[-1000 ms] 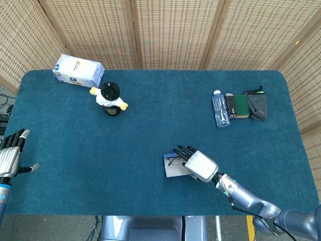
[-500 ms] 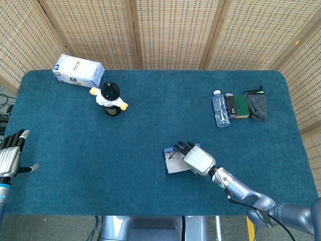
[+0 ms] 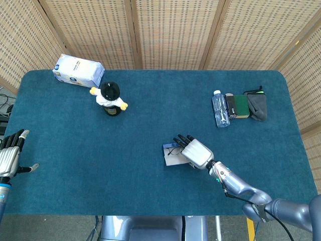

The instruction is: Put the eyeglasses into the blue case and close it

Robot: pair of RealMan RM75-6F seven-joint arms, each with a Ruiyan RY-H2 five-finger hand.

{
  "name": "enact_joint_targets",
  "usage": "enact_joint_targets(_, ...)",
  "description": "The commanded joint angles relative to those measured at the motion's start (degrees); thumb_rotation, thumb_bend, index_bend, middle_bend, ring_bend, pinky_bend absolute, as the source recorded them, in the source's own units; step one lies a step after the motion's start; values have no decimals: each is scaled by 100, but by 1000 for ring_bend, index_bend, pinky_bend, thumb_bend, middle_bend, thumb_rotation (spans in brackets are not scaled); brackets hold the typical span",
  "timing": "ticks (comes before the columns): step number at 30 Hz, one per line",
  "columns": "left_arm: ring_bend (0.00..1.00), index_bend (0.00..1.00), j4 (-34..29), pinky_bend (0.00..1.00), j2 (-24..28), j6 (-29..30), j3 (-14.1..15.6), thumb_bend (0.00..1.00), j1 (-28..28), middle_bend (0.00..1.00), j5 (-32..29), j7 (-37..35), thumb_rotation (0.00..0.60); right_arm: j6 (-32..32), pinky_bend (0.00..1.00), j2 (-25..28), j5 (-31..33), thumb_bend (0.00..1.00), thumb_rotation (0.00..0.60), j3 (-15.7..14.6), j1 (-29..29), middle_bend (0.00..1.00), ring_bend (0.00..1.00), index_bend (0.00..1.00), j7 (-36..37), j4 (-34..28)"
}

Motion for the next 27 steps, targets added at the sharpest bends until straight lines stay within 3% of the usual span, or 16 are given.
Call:
enact_joint_targets(1, 0, 0, -6, 0, 4, -1, -1, 0, -1, 0, -3, 2, 600, -59, 194, -43, 69, 544, 600, 52, 56, 81, 0, 682, -47, 47)
enact_joint_targets(27, 0, 0, 0, 0, 32, -47, -10, 0, -8, 0, -60, -26, 600, -374, 194, -302, 885, 543, 600, 422, 453, 80, 0, 649, -478, 410)
